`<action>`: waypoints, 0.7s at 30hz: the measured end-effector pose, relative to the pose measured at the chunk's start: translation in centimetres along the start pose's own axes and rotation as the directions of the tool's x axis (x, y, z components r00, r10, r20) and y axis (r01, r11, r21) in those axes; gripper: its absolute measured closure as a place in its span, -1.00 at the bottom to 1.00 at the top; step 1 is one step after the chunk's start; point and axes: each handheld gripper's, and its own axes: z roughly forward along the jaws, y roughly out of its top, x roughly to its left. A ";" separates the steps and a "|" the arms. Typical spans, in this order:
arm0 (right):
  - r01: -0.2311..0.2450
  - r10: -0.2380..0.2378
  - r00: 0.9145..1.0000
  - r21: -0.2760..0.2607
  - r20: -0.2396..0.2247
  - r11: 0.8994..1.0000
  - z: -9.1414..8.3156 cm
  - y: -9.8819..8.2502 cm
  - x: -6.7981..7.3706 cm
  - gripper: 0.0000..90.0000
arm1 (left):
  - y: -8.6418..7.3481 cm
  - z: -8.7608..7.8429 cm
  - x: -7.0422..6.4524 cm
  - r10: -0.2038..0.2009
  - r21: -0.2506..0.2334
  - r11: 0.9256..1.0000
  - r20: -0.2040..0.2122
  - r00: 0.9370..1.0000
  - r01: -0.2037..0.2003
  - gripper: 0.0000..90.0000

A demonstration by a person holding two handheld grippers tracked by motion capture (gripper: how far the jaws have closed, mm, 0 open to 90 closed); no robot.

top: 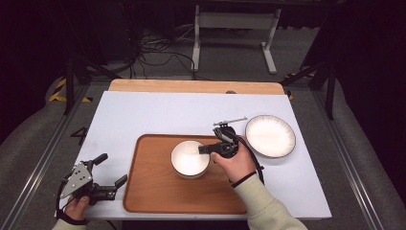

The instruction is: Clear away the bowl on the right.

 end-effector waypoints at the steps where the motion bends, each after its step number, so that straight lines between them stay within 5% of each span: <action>1: -0.003 0.003 1.000 0.004 0.001 1.000 0.2 -0.1 0.0 0.73 | 0.0 0.0 0.0 0.000 0.000 1.000 0.000 1.000 0.000 -0.99; 21: -0.004 0.003 1.000 0.051 0.009 0.999 2.2 -1.2 -0.3 0.71 | 0.0 0.0 0.0 0.000 -0.002 1.000 -0.001 1.000 0.000 -1.00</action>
